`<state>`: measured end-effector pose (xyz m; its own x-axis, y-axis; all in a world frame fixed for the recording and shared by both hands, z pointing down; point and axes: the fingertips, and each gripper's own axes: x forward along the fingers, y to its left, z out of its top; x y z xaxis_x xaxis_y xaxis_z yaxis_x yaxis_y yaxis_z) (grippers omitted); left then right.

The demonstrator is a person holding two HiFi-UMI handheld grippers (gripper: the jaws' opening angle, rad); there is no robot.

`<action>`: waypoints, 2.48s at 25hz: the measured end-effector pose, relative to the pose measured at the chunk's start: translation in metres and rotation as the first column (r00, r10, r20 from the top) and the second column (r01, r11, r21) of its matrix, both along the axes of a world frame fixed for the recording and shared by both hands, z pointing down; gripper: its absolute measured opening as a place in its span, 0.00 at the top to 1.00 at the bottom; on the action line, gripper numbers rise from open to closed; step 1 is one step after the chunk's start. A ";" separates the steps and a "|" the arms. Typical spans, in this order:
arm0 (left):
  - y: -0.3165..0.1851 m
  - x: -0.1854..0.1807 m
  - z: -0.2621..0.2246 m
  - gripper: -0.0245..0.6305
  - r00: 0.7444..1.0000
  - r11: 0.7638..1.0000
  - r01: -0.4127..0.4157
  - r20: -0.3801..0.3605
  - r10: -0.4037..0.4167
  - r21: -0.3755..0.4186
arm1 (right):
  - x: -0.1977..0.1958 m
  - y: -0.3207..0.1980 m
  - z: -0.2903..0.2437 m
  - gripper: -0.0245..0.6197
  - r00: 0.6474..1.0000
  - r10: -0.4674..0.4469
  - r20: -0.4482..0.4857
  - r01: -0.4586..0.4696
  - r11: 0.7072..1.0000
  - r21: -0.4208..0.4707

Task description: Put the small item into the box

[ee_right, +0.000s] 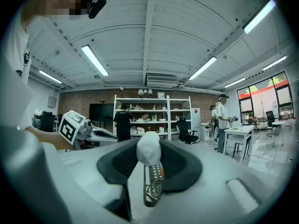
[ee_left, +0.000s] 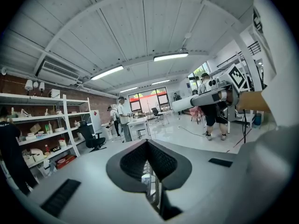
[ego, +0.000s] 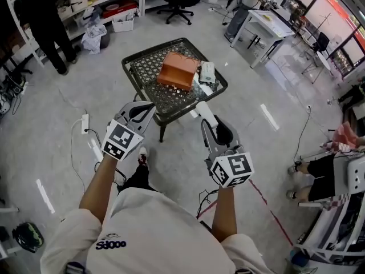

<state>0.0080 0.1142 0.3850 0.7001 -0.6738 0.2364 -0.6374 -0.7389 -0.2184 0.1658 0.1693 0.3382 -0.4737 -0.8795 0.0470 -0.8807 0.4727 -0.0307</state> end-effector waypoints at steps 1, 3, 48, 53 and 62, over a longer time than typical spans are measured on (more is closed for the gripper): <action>-0.008 0.001 0.000 0.96 1.000 1.000 -0.001 -0.002 0.001 0.002 | 0.000 -0.008 0.000 0.75 1.000 -0.002 0.005 0.002 1.000 0.003; -0.026 0.003 0.000 0.96 1.000 1.000 -0.004 -0.007 0.004 0.007 | -0.001 -0.025 -0.001 0.75 1.000 -0.010 0.006 0.010 1.000 0.012; -0.306 -0.039 0.052 0.96 0.996 0.991 -0.078 0.026 0.081 -0.106 | -0.067 -0.294 0.032 0.75 0.999 -0.005 0.051 0.013 0.989 -0.149; -0.321 -0.036 0.058 0.96 0.998 0.992 -0.057 0.022 0.060 -0.116 | -0.064 -0.312 0.044 0.75 0.999 -0.022 0.041 0.029 0.984 -0.175; -0.350 -0.041 0.080 0.96 0.994 0.982 0.100 0.053 -0.092 -0.158 | -0.050 -0.361 0.075 0.75 0.990 -0.123 0.062 0.134 0.964 -0.230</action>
